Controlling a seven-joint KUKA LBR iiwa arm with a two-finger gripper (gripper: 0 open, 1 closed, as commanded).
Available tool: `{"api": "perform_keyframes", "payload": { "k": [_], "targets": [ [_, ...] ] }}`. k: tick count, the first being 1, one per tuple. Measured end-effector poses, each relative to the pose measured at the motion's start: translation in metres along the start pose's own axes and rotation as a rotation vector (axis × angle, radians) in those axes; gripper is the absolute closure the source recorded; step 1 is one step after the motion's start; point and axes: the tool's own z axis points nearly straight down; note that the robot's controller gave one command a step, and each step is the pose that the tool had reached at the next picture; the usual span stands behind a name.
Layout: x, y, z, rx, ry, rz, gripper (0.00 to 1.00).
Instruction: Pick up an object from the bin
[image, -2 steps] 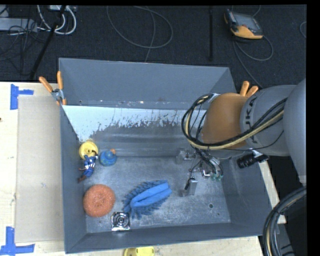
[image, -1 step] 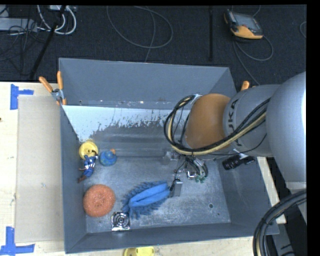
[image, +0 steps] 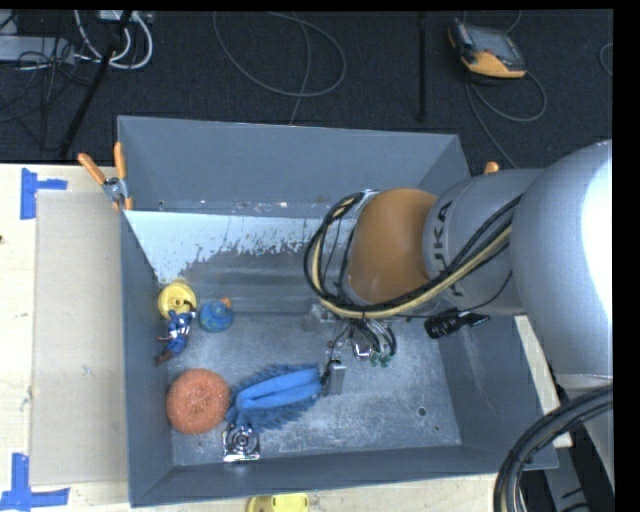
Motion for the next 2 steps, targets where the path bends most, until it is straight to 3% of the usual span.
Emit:
{"api": "perform_keyframes", "payload": {
  "k": [1, 2],
  "targets": [
    [0.046, 0.014, 0.0, 0.002, -0.001, -0.076, 0.0],
    [0.066, 0.042, 0.001, 0.002, 0.009, -0.16, 0.0]
  ]
}}
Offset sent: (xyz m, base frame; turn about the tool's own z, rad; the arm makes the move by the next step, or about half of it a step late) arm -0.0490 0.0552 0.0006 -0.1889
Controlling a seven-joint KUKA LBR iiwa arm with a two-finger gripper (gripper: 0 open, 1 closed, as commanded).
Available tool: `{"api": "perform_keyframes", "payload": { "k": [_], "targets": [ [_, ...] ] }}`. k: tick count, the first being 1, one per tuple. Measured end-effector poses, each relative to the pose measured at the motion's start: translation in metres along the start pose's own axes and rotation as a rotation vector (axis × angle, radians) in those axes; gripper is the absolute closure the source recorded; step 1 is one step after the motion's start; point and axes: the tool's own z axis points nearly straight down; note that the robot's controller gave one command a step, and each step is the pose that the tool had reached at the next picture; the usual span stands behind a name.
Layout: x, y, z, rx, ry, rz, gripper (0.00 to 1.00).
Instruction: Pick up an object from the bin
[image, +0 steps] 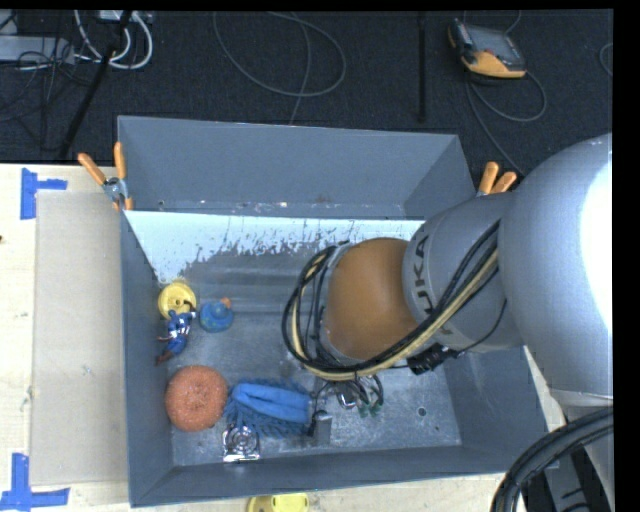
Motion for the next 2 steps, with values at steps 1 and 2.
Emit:
{"api": "perform_keyframes", "payload": {
  "k": [1, 2],
  "targets": [
    [0.0089, 0.0285, -0.0007, 0.0, -0.006, -0.037, 1.0],
    [0.0089, 0.0286, -0.0007, 0.001, -0.006, -0.038, 1.0]
  ]
}}
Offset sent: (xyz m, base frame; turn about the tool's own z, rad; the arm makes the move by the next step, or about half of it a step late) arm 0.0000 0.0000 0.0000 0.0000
